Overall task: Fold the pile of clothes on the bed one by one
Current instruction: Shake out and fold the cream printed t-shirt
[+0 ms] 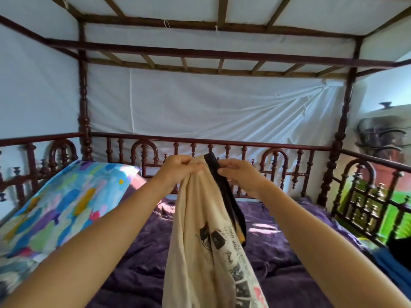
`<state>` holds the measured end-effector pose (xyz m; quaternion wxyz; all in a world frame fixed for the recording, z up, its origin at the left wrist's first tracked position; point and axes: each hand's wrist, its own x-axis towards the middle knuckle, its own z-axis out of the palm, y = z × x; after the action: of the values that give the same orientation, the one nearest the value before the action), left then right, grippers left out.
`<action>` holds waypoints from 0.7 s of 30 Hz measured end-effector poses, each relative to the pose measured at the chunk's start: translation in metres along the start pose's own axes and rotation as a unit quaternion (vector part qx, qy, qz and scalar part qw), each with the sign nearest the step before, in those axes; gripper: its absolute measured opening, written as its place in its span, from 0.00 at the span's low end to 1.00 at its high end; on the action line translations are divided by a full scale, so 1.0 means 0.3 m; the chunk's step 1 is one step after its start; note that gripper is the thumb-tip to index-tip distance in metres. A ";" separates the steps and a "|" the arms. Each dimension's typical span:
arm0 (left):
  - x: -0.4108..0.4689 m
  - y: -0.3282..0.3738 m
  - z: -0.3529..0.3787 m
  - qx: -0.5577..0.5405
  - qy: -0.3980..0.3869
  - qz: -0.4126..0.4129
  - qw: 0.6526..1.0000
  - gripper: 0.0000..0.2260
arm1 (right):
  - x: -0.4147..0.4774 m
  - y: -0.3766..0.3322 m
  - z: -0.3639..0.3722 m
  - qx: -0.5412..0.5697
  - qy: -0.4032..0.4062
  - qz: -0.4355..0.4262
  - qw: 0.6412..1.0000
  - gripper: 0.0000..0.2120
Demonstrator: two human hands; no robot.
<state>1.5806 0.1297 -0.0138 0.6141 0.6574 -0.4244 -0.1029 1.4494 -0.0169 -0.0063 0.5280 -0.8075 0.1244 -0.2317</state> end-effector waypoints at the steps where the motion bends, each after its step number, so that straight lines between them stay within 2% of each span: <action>1: 0.001 0.006 0.011 0.001 -0.001 0.003 1.000 0.09 | -0.032 0.062 -0.010 0.005 -0.023 0.019 1.000 0.11; 5: -0.004 0.021 0.060 0.016 -0.027 0.003 1.000 0.06 | -0.177 0.305 0.048 -0.007 -0.118 0.091 0.989 0.19; 7: -0.009 0.023 0.076 0.017 -0.048 0.005 0.999 0.02 | -0.229 0.392 0.115 -0.006 -0.120 0.123 0.985 0.20; 9: -0.013 0.018 0.085 0.015 -0.065 0.010 0.998 0.04 | -0.266 0.444 0.186 -0.003 -0.112 0.138 0.984 0.18; 12: -0.014 0.004 0.072 -0.013 -0.054 0.005 0.998 0.08 | -0.277 0.527 0.264 -0.058 -0.031 0.136 0.988 0.18; 15: -0.009 -0.023 0.003 -0.004 -0.014 0.005 1.000 0.06 | -0.273 0.574 0.264 -0.066 0.082 0.154 0.982 0.04; 17: -0.001 -0.050 -0.073 -0.007 0.030 0.000 1.000 0.04 | -0.262 0.567 0.208 -0.037 0.134 0.154 0.978 0.11; 19: -0.001 -0.090 -0.159 0.009 0.090 -0.012 0.996 0.03 | -0.248 0.527 0.131 -0.012 0.184 0.143 0.972 0.13; 21: -0.009 -0.141 -0.230 0.093 0.143 -0.014 0.985 0.03 | -0.225 0.454 0.067 0.000 0.208 0.122 0.971 0.12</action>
<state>1.6424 0.1763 -0.0372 0.6030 0.7257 -0.3304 0.0239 1.4074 -0.0269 -0.1536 0.5151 -0.7202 0.3287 -0.3285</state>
